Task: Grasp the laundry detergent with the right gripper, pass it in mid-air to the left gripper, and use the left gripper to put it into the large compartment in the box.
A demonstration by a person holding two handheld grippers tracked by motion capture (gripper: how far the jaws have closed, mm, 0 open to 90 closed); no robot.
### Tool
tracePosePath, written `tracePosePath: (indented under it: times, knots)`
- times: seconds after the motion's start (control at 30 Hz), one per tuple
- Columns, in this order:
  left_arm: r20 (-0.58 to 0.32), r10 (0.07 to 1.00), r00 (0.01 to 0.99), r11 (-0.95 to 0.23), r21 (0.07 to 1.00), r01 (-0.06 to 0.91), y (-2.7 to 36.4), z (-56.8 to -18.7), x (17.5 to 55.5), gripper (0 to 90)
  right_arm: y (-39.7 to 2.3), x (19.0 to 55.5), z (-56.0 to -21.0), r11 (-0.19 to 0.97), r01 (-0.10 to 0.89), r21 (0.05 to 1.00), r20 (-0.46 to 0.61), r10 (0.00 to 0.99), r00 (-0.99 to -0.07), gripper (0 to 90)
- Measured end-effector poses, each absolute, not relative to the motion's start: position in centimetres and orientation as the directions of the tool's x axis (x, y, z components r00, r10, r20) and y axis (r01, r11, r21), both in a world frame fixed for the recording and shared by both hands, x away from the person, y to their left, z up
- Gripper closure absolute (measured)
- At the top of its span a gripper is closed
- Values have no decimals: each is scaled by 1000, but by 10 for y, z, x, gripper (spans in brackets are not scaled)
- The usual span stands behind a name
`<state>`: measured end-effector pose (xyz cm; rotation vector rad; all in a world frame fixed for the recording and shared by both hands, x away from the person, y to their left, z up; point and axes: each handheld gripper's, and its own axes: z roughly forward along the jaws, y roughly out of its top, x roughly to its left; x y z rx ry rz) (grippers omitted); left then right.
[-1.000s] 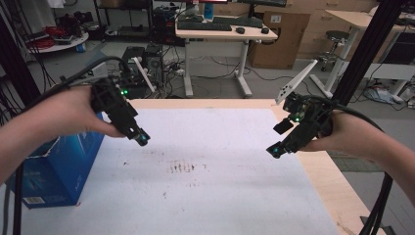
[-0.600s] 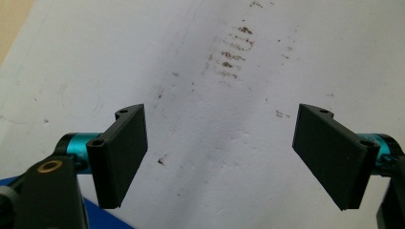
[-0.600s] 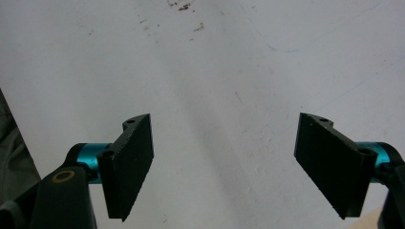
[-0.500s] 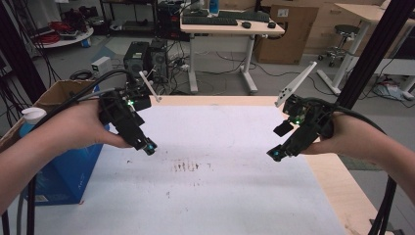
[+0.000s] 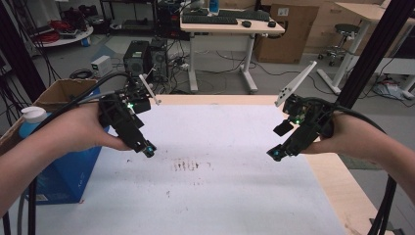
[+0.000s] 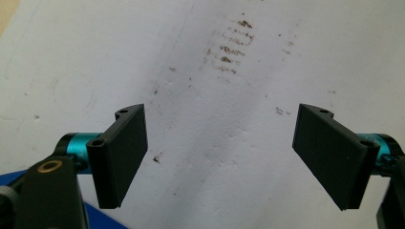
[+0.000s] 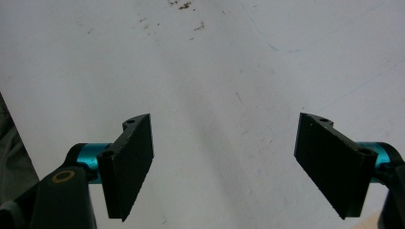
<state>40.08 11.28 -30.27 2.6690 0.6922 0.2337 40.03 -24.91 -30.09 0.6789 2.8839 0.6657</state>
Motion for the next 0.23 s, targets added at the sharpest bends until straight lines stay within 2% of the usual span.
tracePosePath:
  times: [0.23]
  knots:
    - [73, 499, 863, -807, 402, 433, 113, -301, 400, 196, -248, 400, -301, 804, 402, 439, -3, 449, -894, 204]
